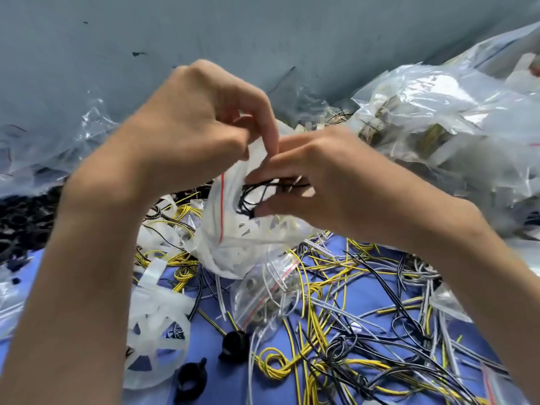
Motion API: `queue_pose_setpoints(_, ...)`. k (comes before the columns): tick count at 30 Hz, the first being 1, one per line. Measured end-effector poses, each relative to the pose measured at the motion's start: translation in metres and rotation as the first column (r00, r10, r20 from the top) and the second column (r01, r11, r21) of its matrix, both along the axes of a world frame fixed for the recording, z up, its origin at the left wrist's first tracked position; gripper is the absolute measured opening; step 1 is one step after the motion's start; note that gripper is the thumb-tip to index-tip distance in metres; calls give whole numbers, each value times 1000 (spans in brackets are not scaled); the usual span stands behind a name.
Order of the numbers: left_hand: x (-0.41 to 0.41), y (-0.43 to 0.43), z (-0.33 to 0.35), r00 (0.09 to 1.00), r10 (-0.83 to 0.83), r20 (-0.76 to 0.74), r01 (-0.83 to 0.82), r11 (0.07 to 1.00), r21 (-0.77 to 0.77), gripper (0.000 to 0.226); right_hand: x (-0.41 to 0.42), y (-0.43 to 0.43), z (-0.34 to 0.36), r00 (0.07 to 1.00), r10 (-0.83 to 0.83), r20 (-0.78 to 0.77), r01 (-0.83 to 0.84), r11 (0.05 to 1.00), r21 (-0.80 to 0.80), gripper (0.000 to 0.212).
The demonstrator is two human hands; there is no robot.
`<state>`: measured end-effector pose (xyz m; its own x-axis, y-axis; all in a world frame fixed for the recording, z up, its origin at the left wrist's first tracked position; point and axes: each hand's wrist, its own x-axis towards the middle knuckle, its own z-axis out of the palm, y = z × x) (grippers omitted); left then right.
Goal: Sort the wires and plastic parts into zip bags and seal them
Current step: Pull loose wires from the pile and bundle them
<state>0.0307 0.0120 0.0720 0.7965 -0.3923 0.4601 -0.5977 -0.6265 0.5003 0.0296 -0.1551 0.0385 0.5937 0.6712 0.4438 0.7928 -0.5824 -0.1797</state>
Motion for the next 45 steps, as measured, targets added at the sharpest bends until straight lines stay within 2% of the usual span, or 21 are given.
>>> queue_pose_setpoints(3, 1, 0, -1, 999, 37, -9, -37, 999, -12, 29, 3, -8, -9, 983, 119, -137, -138, 981, -139, 42)
queue_pose_setpoints(6, 3, -3, -4, 994, 106, 12, -106, 994, 10, 27, 5, -10, -8, 987, 97, -130, -110, 989, -103, 36)
queue_pose_setpoints(7, 3, -4, -5, 990, 140, 34, -140, 990, 5, 23, 5, -8, -5, 996, 64, -60, -67, 997, -38, 31)
queue_pose_setpoints(9, 5, -2, -6, 971, 227, 73, -225, 974, -25, 25, 4, -3, -2, 996, -30, 86, 11, 978, 211, 28)
queue_pose_setpoints(11, 11, 4, -8, 936, 338, 100, -332, 941, -67, 32, 3, 1, -2, 975, -170, 143, 89, 888, 451, 25)
queue_pose_setpoints(12, 14, 7, -9, 907, 406, 110, -397, 913, -96, 35, 4, 2, -4, 955, -256, 152, 146, 848, 509, 23)
queue_pose_setpoints(14, 20, 13, -11, 834, 537, 129, -518, 842, -151, 37, 8, 0, -8, 893, -416, 169, 287, 817, 500, 21)
queue_pose_setpoints(16, 24, 20, -12, 764, 626, 157, -604, 779, -168, 38, 13, -2, -11, 851, -489, 192, 388, 831, 398, 24)
queue_pose_setpoints(17, 26, 24, -12, 739, 652, 171, -631, 758, -162, 39, 15, -3, -12, 859, -476, 189, 410, 860, 304, 24)
queue_pose_setpoints(19, 28, 29, -12, 722, 671, 169, -656, 742, -141, 39, 20, -6, -21, 896, -429, 117, 435, 900, -33, 22)
queue_pose_setpoints(20, 29, 31, -13, 727, 669, 155, -657, 743, -124, 38, 22, -7, -28, 910, -414, 36, 409, 877, -251, 20)
queue_pose_setpoints(22, 30, 30, -15, 745, 655, 126, -654, 754, -60, 36, 25, -8, -43, 896, -407, -179, 214, 748, -628, 27)
queue_pose_setpoints(24, 32, 27, -18, 772, 624, 117, -628, 778, -4, 37, 28, -6, -56, 854, -417, -311, 36, 644, -764, 36)
queue_pose_setpoints(27, 35, 25, -21, 808, 576, 123, -583, 812, 21, 36, 33, -6, -61, 857, -389, -338, 22, 682, -731, 31)
queue_pose_setpoints(31, 37, 26, -23, 821, 555, 132, -566, 822, 61, 36, 34, -5, -65, 886, -363, -287, 66, 713, -698, 24)
queue_pose_setpoints(37, 36, 28, -24, 870, 480, 111, -492, 856, 158, 46, 37, -10, -64, 859, -385, -338, 112, 785, -609, 38)
queue_pose_setpoints(39, 34, 25, -24, 888, 446, 111, -459, 873, 167, 51, 38, -12, -61, 887, -398, -233, 198, 785, -587, 41)
queue_pose_setpoints(41, 34, 22, -25, 901, 416, 126, -433, 884, 178, 55, 38, -15, -55, 914, -404, -50, 321, 791, -521, 39)
queue_pose_setpoints(43, 32, 20, -25, 914, 377, 148, -398, 905, 150, 59, 37, -19, -43, 893, -447, 58, 436, 823, -364, 29)
queue_pose_setpoints(45, 29, 19, -23, 940, 294, 176, -318, 940, 126, 64, 37, -23, -30, 869, -491, 71, 495, 853, -167, 18)
